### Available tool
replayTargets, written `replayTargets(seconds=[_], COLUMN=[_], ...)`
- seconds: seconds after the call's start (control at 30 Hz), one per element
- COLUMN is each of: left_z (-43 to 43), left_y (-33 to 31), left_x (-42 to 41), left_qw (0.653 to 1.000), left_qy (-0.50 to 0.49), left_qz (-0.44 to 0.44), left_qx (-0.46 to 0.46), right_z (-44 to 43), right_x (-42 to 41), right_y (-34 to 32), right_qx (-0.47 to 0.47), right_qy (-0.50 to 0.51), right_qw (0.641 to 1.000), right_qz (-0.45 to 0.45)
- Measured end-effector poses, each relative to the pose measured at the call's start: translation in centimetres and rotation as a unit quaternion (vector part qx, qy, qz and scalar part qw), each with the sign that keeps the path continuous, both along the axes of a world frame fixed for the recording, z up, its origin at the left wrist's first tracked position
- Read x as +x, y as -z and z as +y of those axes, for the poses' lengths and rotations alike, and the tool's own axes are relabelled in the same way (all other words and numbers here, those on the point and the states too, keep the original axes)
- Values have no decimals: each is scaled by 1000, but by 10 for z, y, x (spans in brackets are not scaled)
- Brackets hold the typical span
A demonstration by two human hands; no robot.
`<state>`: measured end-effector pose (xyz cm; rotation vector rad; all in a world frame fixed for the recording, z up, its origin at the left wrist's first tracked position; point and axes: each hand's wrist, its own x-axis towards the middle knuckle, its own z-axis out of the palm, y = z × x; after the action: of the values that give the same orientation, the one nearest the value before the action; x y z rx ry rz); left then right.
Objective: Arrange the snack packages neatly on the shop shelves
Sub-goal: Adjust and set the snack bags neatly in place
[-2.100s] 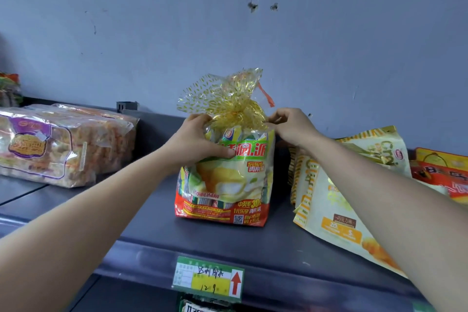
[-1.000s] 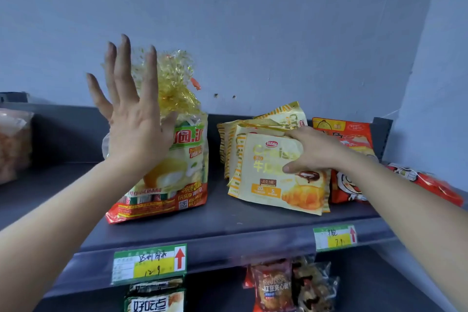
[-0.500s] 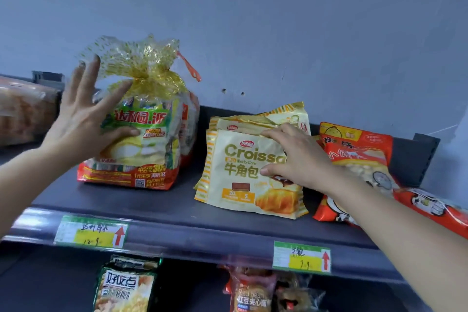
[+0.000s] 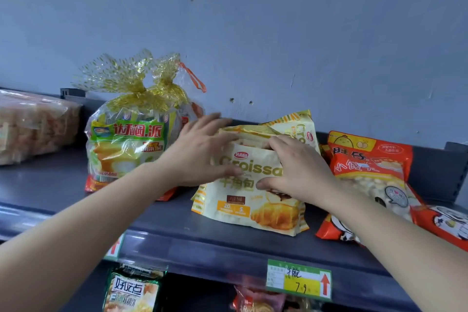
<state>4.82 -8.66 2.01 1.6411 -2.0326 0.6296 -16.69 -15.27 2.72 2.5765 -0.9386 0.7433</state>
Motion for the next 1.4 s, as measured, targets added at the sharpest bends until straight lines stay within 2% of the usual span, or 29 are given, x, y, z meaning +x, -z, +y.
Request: replayTargets(seconds=[0.13, 0.2, 0.27, 0.43, 0.53, 0.7, 0.87, 1.0, 1.13, 1.23, 1.3, 1.37, 1.4], left_z=[-32, -38, -41, -45, -41, -28, -18, -14, -10, -10, -11, -12, -13], left_y=[-17, -25, -30, -29, -25, -23, -19, -16, -15, -16, -17, -19, -19], left_x=[-20, -23, -23, -24, -27, -30, -32, -40, -48, -54, -58, -60, -60], left_qw=[991, 984, 977, 981, 984, 984, 987, 992, 993, 993, 992, 991, 990], left_qy=[12, 8, 10, 1, -20, -48, -57, -49, -47, -40, -39, -40, -41], left_qz=[-37, -52, -51, -54, -73, -74, -59, -22, 5, 18, 15, 12, 11], left_qx=[130, 172, 205, 185, 162, 156, 136, 112, 104, 107, 117, 128, 131], right_z=[-3, -5, -10, -36, -60, -88, -100, -108, -107, -109, -111, -117, -119], right_x=[-10, -16, -20, -11, -4, 14, 19, 15, 1, -17, -30, -39, -42], right_y=[-5, -9, -14, -23, -30, -39, -45, -43, -47, -52, -56, -60, -62], right_qx=[-9, 64, 163, 286, 262, 313, 352, 253, 170, 175, 218, 224, 195], right_qy=[-38, -71, -111, -79, -39, 25, 15, 46, 40, 25, 24, 10, 10], right_qw=[999, 995, 974, 906, 896, 923, 910, 961, 984, 984, 975, 974, 974], right_qz=[16, -28, -113, -301, -357, -221, -217, -104, -44, -10, 28, -29, -113])
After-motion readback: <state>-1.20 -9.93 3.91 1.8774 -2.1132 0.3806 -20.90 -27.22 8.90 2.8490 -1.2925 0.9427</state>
